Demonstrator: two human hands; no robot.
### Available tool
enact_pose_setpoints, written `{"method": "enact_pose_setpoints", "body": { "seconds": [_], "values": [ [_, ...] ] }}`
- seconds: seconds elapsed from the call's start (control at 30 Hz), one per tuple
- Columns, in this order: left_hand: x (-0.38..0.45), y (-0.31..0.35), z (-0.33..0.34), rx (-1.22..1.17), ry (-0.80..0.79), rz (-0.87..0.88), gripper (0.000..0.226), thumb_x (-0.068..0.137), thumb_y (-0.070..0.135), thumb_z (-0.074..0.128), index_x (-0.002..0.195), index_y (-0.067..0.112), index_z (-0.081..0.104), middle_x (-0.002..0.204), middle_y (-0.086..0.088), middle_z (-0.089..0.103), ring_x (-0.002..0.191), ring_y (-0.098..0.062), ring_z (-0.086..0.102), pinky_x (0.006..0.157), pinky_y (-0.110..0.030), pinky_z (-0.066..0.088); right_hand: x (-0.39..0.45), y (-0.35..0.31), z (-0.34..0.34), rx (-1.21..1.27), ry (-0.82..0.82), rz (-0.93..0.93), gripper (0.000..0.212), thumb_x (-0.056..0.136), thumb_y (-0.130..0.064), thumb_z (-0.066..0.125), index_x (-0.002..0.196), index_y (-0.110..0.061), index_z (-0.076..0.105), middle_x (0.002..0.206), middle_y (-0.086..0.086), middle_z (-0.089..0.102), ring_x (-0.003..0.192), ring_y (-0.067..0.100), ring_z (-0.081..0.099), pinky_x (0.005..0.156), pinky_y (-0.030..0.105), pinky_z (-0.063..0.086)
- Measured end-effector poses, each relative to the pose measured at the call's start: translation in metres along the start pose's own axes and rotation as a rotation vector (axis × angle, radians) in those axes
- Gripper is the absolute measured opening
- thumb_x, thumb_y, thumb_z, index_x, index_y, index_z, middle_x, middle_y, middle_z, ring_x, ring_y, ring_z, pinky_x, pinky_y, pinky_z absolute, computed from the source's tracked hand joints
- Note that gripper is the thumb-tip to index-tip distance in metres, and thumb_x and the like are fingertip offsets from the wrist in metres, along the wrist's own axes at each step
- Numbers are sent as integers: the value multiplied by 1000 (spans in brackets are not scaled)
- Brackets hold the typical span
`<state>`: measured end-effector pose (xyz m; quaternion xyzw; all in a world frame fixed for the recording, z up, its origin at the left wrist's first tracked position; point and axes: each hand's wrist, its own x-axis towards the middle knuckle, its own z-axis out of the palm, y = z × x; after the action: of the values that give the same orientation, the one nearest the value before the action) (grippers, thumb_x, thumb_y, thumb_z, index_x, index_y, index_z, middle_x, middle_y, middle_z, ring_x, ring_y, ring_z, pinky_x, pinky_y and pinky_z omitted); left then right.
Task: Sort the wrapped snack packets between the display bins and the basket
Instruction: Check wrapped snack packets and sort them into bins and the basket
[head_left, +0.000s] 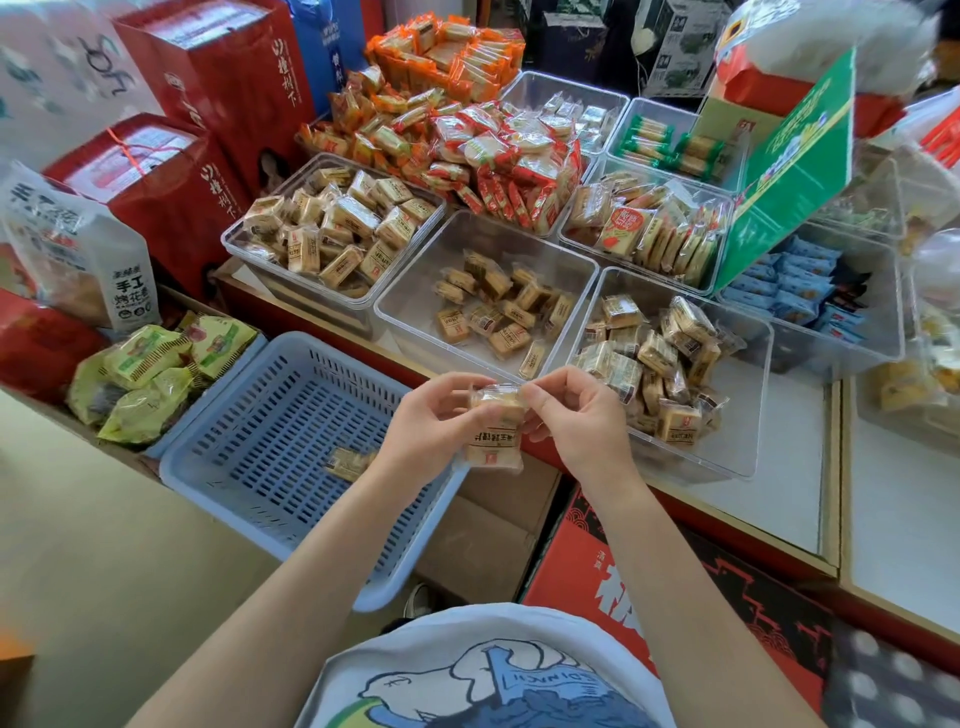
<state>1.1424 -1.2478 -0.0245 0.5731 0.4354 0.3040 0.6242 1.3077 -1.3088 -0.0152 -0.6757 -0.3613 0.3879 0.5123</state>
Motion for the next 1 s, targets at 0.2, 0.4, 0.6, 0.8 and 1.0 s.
{"method": "enact_pose_setpoints", "body": {
  "seconds": [0.2,0.4,0.6,0.8,1.0],
  "values": [
    [4,-1,5,-191,-42,-229,26,86,21,78,108,9,70,99,-8,78,92,-23,76,79,-36,62,6,8,-1,-15,29,-51,8,96,-15,69,88,-15,70,88,5,73,86,24,70,76,36,61],
    [15,-2,23,-345,43,-307,2,89,7,73,88,5,72,84,-10,76,81,-19,73,72,-29,59,7,19,-14,-14,59,-24,12,100,-15,64,88,-16,66,89,11,71,86,28,69,74,42,63],
    [31,-6,61,-165,59,-245,10,90,12,74,91,3,73,87,-13,78,80,-21,76,66,-27,60,10,29,-48,49,148,80,8,100,-22,64,93,-20,67,86,4,70,80,18,66,69,37,59],
    [72,-15,117,-130,115,-250,9,91,12,75,84,7,76,75,-8,76,74,-20,74,65,-29,61,21,52,-90,16,-3,297,18,99,-37,65,109,-23,60,104,4,72,88,15,73,67,34,62],
    [128,-60,156,735,-27,43,37,106,32,52,136,14,64,143,-8,60,138,-26,49,114,-42,37,68,94,-145,-66,289,336,29,103,-31,59,126,-14,61,114,0,68,104,16,65,92,35,56]
  ]
}}
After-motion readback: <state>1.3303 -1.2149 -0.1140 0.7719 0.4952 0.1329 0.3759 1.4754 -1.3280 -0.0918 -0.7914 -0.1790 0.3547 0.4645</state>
